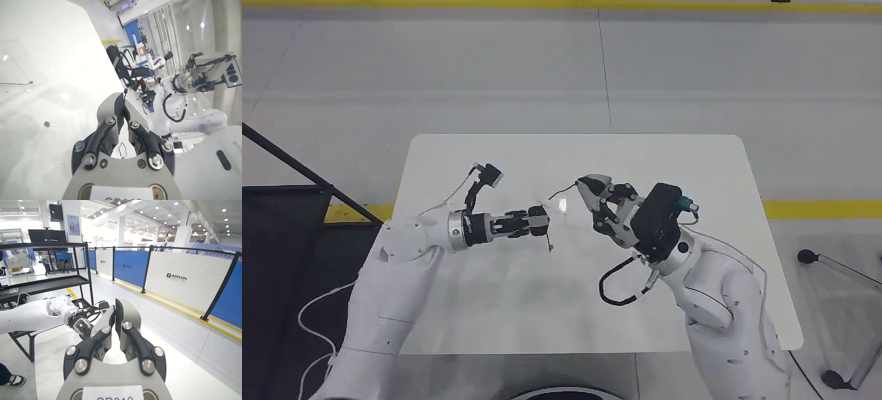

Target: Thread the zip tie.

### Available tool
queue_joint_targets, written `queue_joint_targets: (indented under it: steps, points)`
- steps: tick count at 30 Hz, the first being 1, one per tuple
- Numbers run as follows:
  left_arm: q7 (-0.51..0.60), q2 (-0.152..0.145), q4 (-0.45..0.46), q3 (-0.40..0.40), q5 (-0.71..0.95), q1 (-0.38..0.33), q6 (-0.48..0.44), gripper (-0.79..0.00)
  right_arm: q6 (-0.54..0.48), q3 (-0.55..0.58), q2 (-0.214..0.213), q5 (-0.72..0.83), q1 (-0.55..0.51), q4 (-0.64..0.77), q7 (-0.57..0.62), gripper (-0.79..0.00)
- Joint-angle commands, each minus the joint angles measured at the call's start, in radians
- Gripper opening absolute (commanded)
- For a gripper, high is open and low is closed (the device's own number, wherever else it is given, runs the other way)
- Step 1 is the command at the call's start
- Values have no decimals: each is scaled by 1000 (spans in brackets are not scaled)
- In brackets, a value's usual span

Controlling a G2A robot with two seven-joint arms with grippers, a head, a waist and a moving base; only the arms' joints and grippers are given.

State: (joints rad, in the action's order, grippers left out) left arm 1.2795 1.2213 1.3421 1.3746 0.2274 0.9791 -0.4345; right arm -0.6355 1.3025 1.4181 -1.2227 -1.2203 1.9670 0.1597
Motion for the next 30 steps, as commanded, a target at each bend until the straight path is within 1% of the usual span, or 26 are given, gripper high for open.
queue_joint_targets:
  steps: [1,3,5,14,16,18,23,26,30]
  points:
    - [65,0,-39,-23,35,-35,-31,-785,-8,-4,-4,-40,-5,5,-18,-785]
    - [80,1,-57,-48,69,-58,-26,-785,-14,-10,-6,-62,-10,13,-28,-785]
    - [69,-2,-68,-64,65,-71,-37,-785,-14,-13,-9,-78,-13,20,-26,-785]
    - [69,-2,-68,-64,65,-71,-37,-785,-13,-14,-10,-79,-14,22,-26,-785]
    - [42,-2,-56,-70,62,-63,-15,-785,-4,-17,-10,-82,-18,25,-32,-785]
    - [27,-4,-49,-70,63,-60,12,-785,-14,-29,-13,-128,-16,36,-44,-785]
    - [57,-11,-44,-77,88,-65,61,-785,-30,-60,-23,-288,-21,51,-122,-785]
    - [80,-14,-47,-84,99,-73,76,-785,-20,-71,-28,-366,-25,52,-154,-785]
    - [79,-17,-51,-94,104,-81,87,-785,-2,-82,-35,-435,-31,50,-171,-785]
